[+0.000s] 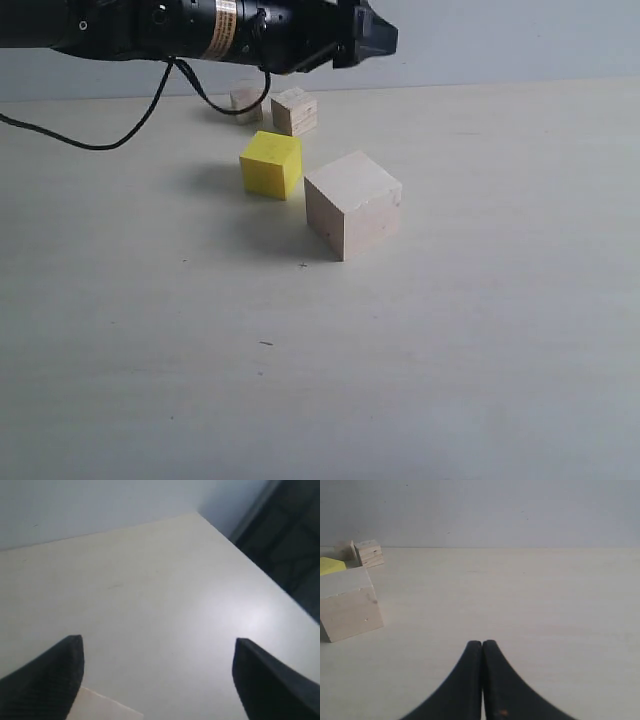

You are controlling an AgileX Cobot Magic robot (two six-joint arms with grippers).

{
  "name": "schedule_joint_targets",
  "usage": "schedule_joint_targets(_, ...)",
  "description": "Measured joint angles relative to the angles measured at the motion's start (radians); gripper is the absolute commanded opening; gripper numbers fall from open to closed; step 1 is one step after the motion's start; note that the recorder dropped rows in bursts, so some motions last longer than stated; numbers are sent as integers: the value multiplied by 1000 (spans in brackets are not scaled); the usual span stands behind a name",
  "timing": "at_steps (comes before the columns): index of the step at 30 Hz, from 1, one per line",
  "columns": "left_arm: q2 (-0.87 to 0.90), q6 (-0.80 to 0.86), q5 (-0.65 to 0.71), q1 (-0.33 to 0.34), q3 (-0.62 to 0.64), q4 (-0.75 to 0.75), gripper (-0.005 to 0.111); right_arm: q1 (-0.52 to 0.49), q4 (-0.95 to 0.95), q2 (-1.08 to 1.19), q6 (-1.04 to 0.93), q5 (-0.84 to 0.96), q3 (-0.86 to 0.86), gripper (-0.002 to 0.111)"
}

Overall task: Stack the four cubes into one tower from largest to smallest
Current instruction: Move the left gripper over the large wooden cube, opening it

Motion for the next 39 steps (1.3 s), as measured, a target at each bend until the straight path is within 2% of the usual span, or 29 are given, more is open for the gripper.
schedule_joint_targets(4,0,-118,68,0,-2,-79,78,0,0,0,0,0,0,0)
schedule_joint_targets(7,0,-30,68,0,-12,-81,78,0,0,0,0,0,0,0)
schedule_joint_targets(11,0,181,-18,0,-14,-11,78,0,0,0,0,0,0,0)
schedule_joint_targets(17,0,637,-184,0,-14,105,78,0,0,0,0,0,0,0)
schedule_joint_targets(23,0,1030,-174,0,-14,123,78,0,0,0,0,0,0,0)
schedule_joint_targets(26,0,1153,-82,0,-14,124,78,0,0,0,0,0,0,0)
schedule_joint_targets(28,0,1188,35,-5,-14,129,78,0,0,0,0,0,0,0)
schedule_joint_targets(30,0,1171,243,-24,-14,109,78,0,0,0,0,0,0,0)
schedule_joint_targets(34,0,1112,691,-77,-14,-25,78,0,0,0,0,0,0,0)
schedule_joint_targets(36,0,1102,808,-89,-14,-86,78,0,0,0,0,0,0,0)
schedule_joint_targets(39,0,1052,863,-106,-14,-209,78,0,0,0,0,0,0,0)
